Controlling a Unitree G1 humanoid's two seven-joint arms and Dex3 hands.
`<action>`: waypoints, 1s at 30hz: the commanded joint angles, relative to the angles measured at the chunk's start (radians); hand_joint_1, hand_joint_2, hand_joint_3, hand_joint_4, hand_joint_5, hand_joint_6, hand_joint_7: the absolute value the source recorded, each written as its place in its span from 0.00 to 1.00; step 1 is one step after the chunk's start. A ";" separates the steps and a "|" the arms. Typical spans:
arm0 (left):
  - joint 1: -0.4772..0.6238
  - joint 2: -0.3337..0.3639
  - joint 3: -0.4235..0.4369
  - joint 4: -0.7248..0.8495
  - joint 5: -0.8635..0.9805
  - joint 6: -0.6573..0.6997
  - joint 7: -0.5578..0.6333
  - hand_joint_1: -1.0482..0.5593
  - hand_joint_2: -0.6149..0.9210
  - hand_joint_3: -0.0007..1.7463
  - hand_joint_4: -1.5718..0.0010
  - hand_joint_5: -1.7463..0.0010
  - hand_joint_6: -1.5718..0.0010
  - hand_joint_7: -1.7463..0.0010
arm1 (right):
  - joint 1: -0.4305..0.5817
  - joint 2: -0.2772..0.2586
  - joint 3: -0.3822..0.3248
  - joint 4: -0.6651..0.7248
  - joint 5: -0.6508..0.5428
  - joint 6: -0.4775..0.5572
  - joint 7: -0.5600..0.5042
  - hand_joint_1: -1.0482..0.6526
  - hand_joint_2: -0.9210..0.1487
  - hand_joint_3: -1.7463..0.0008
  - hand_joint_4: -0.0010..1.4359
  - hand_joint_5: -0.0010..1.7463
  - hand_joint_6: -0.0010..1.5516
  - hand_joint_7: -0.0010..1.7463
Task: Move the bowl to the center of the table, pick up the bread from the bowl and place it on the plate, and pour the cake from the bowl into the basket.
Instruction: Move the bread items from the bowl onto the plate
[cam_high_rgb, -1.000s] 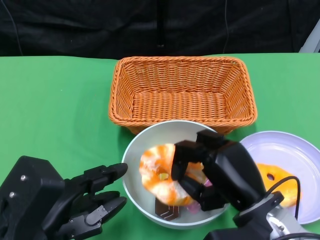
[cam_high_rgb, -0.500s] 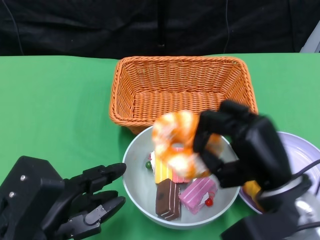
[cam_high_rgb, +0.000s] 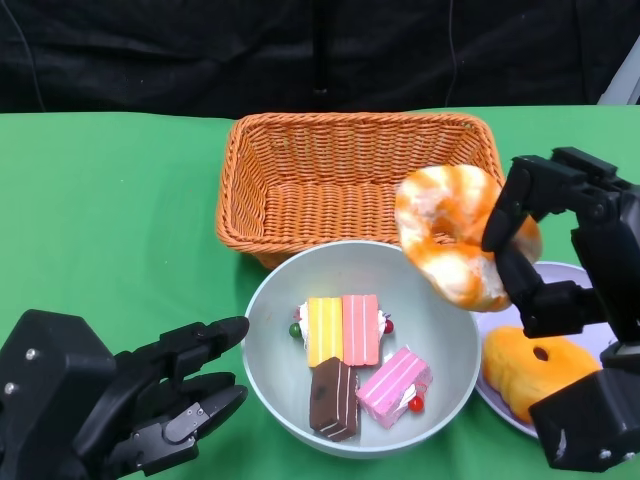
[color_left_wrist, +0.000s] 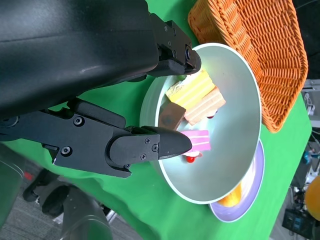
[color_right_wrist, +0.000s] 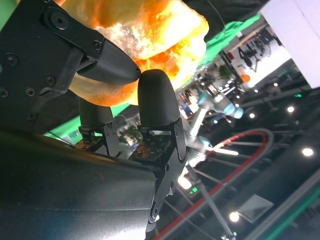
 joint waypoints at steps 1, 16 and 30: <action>0.009 0.005 0.026 -0.011 -0.019 0.005 -0.003 0.34 1.00 0.23 0.99 0.71 0.84 1.00 | 0.039 -0.059 -0.071 -0.016 -0.003 0.059 0.036 0.57 0.80 0.00 0.71 1.00 0.55 0.91; 0.014 0.004 0.033 -0.024 -0.034 0.009 0.009 0.34 1.00 0.22 1.00 0.70 0.83 1.00 | 0.105 -0.137 -0.106 0.055 -0.064 0.197 0.090 0.61 0.69 0.13 0.68 1.00 0.51 0.95; 0.013 0.000 0.041 -0.032 -0.040 0.023 0.009 0.34 1.00 0.21 1.00 0.69 0.83 1.00 | 0.069 -0.198 -0.032 0.164 -0.080 0.314 0.253 0.59 0.40 0.55 0.56 0.68 0.59 0.18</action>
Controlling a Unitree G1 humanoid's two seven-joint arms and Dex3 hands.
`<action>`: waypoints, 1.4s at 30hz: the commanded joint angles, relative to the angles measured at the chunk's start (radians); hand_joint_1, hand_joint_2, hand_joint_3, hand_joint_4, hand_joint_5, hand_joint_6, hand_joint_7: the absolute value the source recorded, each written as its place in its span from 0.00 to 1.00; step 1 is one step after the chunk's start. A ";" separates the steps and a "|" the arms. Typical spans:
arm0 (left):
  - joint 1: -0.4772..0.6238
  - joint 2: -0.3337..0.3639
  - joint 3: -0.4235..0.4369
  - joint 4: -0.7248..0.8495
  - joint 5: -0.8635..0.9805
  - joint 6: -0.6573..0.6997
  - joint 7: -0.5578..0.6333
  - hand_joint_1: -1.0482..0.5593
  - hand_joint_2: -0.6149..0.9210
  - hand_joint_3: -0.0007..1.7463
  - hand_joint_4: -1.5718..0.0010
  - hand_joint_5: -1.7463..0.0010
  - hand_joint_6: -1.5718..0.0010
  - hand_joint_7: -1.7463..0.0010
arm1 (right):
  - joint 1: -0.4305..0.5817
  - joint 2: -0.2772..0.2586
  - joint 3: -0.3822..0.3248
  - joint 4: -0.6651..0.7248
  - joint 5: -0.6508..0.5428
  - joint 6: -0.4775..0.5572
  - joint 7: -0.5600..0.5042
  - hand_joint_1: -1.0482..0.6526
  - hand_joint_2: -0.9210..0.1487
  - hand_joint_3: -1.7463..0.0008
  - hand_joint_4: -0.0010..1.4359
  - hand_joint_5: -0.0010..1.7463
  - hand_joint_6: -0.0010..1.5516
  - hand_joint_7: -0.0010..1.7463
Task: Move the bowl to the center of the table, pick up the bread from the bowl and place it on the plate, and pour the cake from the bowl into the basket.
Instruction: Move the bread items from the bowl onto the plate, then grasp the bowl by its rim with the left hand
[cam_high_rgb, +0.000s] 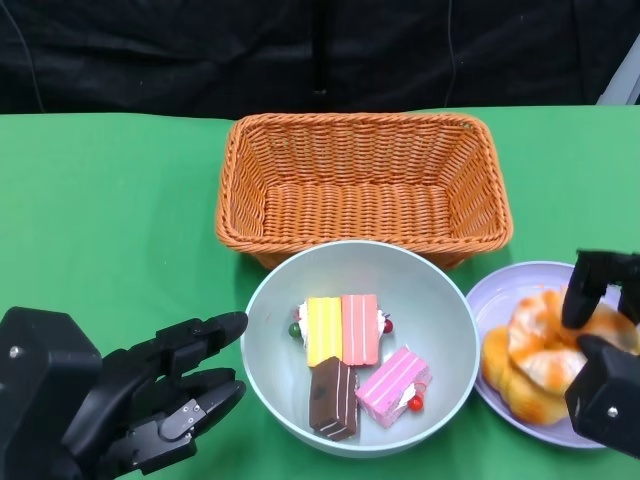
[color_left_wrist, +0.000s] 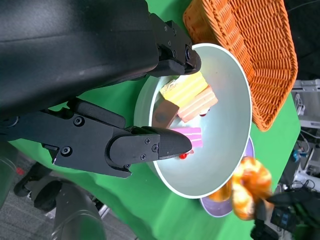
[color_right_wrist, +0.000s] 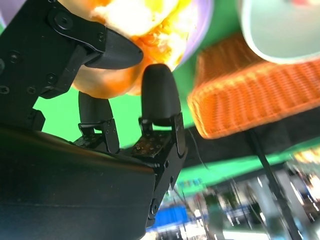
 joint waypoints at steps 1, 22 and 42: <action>0.004 0.005 0.014 -0.009 -0.003 0.007 0.009 0.34 1.00 0.21 1.00 0.69 0.83 1.00 | -0.014 -0.024 0.005 0.012 0.023 0.033 0.050 0.57 0.33 0.65 0.53 0.61 0.55 0.11; 0.008 0.028 0.003 -0.012 0.051 -0.039 0.020 0.34 1.00 0.21 1.00 0.66 0.82 0.99 | 0.035 -0.081 0.110 -0.169 -0.289 0.218 0.094 0.21 0.00 0.91 0.00 0.28 0.11 0.01; 0.066 0.113 -0.013 0.039 0.435 -0.578 0.044 0.27 1.00 0.23 1.00 0.67 0.82 1.00 | 0.153 -0.016 0.033 -0.407 -0.186 0.208 0.075 0.25 0.00 0.86 0.00 0.37 0.11 0.01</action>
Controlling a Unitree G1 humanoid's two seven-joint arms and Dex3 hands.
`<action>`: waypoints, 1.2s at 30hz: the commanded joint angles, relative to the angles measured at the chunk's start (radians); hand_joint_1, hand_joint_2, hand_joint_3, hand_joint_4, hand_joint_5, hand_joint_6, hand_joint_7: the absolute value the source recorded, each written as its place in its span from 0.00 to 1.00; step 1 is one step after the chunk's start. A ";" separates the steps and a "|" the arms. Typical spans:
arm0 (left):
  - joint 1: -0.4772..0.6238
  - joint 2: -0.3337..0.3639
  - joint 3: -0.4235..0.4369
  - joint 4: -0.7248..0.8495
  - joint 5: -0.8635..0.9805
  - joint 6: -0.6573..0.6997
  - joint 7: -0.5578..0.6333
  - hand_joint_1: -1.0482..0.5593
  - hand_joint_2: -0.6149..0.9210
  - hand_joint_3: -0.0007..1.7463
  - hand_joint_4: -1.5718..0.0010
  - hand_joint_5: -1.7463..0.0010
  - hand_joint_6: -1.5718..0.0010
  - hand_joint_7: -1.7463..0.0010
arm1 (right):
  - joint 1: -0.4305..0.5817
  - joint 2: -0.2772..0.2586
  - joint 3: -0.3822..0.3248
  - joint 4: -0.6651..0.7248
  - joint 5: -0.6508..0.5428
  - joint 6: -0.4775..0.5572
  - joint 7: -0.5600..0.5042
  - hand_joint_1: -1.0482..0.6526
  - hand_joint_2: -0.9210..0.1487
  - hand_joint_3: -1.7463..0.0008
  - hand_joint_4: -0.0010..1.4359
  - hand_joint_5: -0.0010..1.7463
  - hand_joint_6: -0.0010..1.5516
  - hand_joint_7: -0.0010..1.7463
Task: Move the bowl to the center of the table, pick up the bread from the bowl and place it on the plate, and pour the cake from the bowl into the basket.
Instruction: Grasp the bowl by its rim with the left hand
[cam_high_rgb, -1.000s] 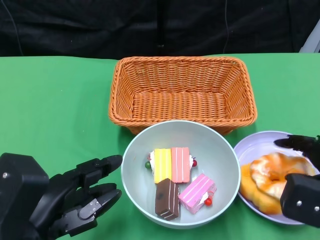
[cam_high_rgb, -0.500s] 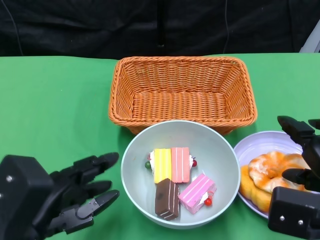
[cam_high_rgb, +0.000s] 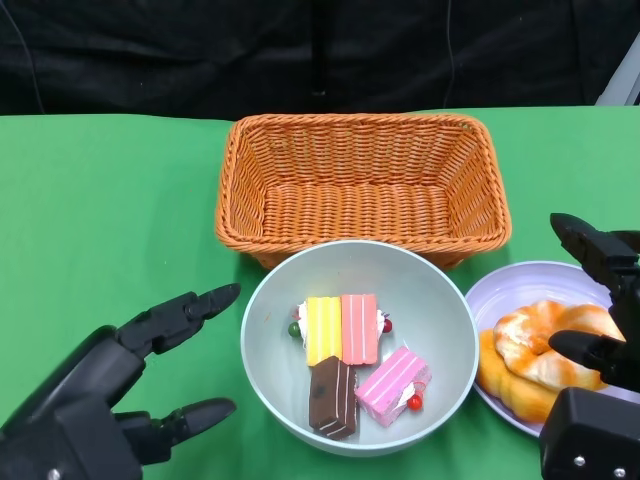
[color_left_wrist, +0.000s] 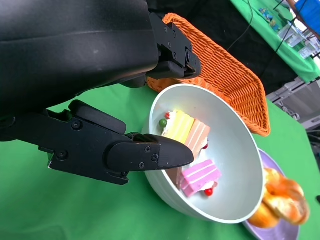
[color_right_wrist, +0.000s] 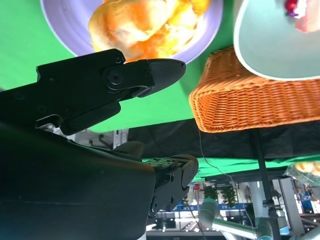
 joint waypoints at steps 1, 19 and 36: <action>0.001 0.006 0.019 0.016 0.016 -0.036 0.005 0.27 1.00 0.23 1.00 0.67 0.82 1.00 | 0.005 0.001 -0.018 -0.018 0.012 -0.007 0.001 0.25 0.00 0.86 0.00 0.37 0.11 0.01; -0.242 0.207 -0.053 0.310 0.446 -0.734 0.237 0.30 0.98 0.05 0.91 0.61 0.72 0.96 | 0.267 0.200 -0.069 -0.287 0.444 -0.206 -0.087 0.34 0.00 0.82 0.04 0.63 0.17 0.12; -0.413 0.197 -0.108 0.515 0.691 -0.979 0.450 0.34 0.94 0.00 0.92 0.47 0.68 0.95 | 0.342 0.252 -0.067 -0.334 0.609 -0.313 -0.005 0.38 0.02 0.80 0.06 0.79 0.00 0.64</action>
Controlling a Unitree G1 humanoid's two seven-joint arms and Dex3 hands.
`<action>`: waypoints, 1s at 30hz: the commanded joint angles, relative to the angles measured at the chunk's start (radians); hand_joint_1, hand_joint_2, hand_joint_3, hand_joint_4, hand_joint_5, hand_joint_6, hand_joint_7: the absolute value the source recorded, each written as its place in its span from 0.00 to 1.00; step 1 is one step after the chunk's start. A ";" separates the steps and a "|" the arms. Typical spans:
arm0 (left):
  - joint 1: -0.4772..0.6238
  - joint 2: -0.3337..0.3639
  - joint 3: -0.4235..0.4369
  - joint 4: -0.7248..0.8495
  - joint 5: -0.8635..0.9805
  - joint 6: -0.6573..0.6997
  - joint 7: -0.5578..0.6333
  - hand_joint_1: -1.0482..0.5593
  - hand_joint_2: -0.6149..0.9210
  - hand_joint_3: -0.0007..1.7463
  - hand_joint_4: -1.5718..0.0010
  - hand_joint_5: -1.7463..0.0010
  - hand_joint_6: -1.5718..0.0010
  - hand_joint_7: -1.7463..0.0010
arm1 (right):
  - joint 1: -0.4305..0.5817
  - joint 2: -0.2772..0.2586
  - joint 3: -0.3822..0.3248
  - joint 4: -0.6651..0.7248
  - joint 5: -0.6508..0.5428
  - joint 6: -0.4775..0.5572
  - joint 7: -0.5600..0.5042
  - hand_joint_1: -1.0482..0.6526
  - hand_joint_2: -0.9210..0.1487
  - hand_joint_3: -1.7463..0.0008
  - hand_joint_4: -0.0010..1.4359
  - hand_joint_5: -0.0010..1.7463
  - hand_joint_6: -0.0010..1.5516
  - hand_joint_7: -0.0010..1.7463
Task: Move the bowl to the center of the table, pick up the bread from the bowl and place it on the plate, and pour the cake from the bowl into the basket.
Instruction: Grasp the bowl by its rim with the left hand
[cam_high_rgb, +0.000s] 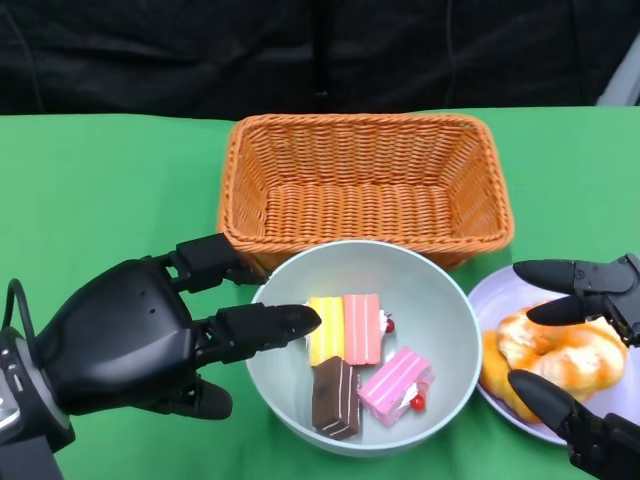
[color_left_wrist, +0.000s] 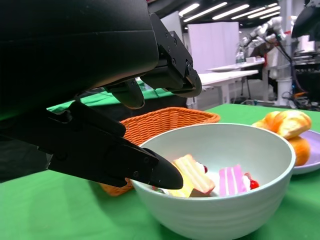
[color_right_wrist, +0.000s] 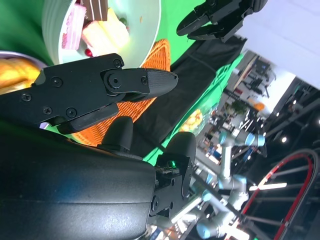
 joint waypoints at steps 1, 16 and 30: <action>-0.001 0.018 0.009 -0.001 0.026 -0.010 0.023 0.34 0.94 0.00 0.92 0.47 0.68 0.95 | -0.009 -0.003 -0.012 -0.014 0.020 0.008 0.013 0.38 0.02 0.80 0.06 0.79 0.00 0.64; -0.103 0.025 -0.115 0.116 0.264 -0.059 0.140 0.35 0.96 0.01 0.87 0.50 0.63 0.96 | 0.012 0.007 0.001 -0.023 0.014 0.002 0.023 0.38 0.00 0.81 0.06 0.79 0.00 0.62; -0.336 -0.010 -0.448 0.462 0.559 0.031 0.527 0.37 0.95 0.00 0.82 0.38 0.53 0.95 | 0.014 0.036 0.017 -0.016 -0.015 0.000 0.014 0.37 0.00 0.80 0.06 0.79 0.00 0.63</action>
